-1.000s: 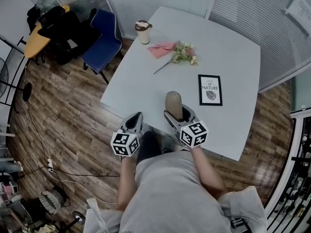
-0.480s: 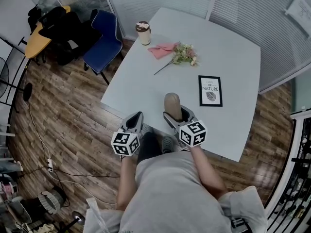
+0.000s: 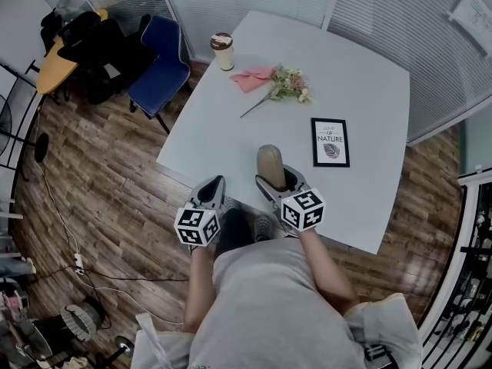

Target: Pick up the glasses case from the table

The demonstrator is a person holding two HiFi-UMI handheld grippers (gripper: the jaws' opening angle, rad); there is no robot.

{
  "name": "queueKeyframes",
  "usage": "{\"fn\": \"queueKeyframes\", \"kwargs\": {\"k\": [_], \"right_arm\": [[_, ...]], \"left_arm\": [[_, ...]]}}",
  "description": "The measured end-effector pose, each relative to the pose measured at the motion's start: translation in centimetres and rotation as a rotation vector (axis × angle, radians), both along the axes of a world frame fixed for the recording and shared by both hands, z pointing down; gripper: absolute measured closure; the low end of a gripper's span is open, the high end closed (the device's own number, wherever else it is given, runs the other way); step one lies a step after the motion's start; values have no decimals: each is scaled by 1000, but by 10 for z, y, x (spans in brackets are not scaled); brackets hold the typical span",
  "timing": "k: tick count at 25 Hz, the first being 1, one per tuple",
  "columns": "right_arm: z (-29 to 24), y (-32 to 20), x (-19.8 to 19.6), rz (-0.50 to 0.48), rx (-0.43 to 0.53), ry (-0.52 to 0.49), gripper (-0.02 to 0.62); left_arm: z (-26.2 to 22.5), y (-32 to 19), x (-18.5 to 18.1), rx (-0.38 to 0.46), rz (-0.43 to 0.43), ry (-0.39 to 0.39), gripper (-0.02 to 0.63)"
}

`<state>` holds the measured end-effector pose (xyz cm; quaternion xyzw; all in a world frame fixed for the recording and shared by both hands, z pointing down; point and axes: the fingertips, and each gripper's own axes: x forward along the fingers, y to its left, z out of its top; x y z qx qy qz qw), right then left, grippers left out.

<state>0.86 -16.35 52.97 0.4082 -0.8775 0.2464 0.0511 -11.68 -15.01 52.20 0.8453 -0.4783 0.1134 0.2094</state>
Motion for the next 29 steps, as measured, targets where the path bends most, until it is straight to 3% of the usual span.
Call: {"fn": "queueKeyframes", "kwargs": {"k": [29], "right_arm": [[5, -1, 4, 8, 8, 13, 316]], "left_arm": [[7, -1, 8, -17, 23, 3, 595]]}}
